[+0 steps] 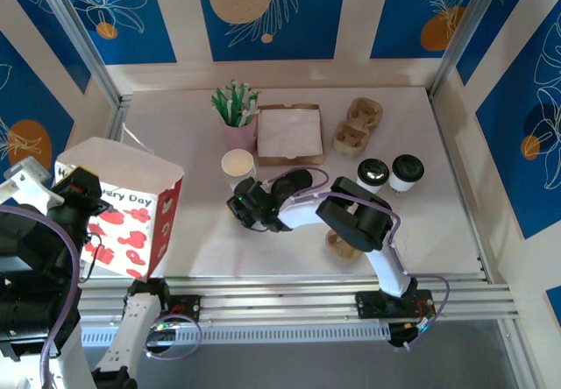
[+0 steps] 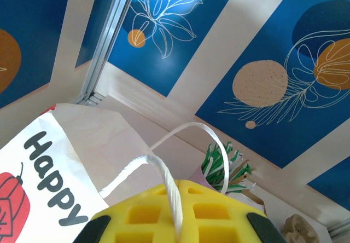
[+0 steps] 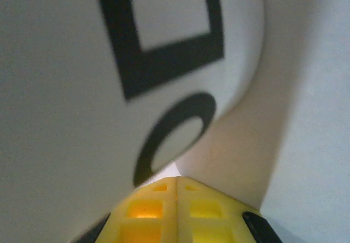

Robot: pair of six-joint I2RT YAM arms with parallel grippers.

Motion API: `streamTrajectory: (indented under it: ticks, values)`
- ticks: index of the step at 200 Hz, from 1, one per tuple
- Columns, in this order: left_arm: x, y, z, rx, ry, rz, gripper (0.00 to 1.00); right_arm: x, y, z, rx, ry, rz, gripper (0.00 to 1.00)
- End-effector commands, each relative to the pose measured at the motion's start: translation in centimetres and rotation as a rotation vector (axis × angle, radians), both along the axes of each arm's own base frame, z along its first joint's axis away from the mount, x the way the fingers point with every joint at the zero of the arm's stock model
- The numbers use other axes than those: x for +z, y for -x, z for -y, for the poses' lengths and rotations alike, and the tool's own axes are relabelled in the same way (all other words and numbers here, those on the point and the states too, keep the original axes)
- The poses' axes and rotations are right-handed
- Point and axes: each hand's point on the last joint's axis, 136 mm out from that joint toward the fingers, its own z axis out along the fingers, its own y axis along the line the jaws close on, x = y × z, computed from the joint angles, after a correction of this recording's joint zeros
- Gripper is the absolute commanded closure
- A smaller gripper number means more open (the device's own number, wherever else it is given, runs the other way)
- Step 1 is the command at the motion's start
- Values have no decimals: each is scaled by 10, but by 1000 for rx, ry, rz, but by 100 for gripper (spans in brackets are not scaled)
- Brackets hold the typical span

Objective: Pack the takeout coffee

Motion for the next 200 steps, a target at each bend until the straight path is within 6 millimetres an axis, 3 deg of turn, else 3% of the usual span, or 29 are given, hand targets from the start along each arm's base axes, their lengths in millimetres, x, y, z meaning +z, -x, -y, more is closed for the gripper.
streamTrajectory:
  ticks: [1, 141, 200]
  values:
    - [7, 3, -1, 4, -32, 31, 100, -22, -20, 16, -52, 37, -18, 100]
    - [4, 4, 0, -6, -33, 32, 100, -25, -70, 15, -87, 60, -17, 100]
    - [2, 3, 3, -24, -26, 33, 100, -15, -87, 12, -66, 98, 22, 100]
